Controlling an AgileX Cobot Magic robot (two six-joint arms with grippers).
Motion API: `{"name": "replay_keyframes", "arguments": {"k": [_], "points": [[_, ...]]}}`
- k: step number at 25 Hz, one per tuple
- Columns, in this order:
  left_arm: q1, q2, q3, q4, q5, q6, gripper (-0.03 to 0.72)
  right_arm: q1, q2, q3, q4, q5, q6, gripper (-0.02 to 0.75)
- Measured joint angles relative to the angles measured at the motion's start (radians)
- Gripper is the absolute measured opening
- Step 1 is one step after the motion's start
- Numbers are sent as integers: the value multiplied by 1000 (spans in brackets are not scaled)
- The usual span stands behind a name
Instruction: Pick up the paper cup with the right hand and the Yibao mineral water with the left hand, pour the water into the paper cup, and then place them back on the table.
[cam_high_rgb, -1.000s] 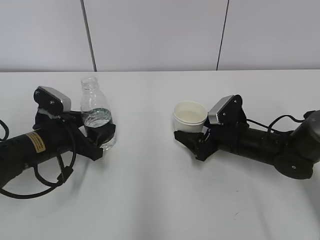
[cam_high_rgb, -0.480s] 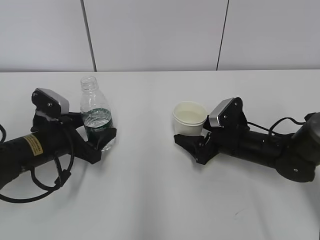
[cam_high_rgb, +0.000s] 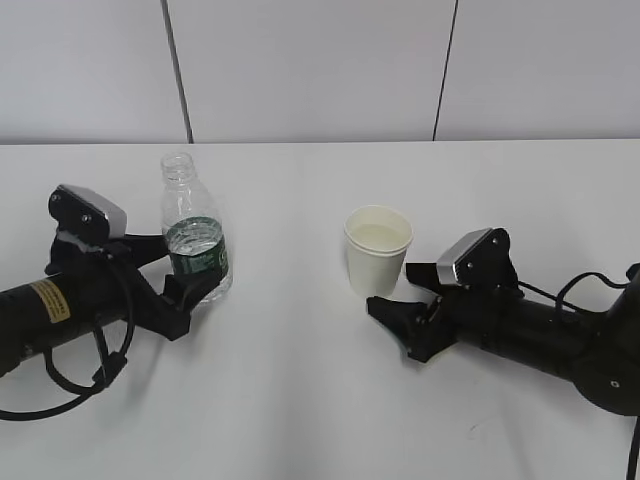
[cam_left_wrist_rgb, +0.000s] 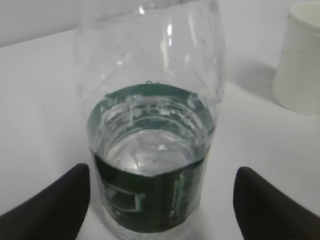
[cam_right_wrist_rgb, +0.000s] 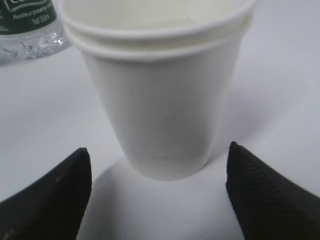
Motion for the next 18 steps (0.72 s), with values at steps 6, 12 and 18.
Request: {"name": "replay_keyframes", "arguments": {"k": [6, 12, 18], "points": [[0, 0, 57, -42, -31, 23, 540, 0, 0, 64, 70, -35, -31, 638], [2, 0, 123, -176, -41, 99, 540, -3, -16, 89, 120, -39, -50, 620], [46, 0, 145, -251, -42, 109, 540, -38, -22, 91, 190, -30, -72, 601]]}}
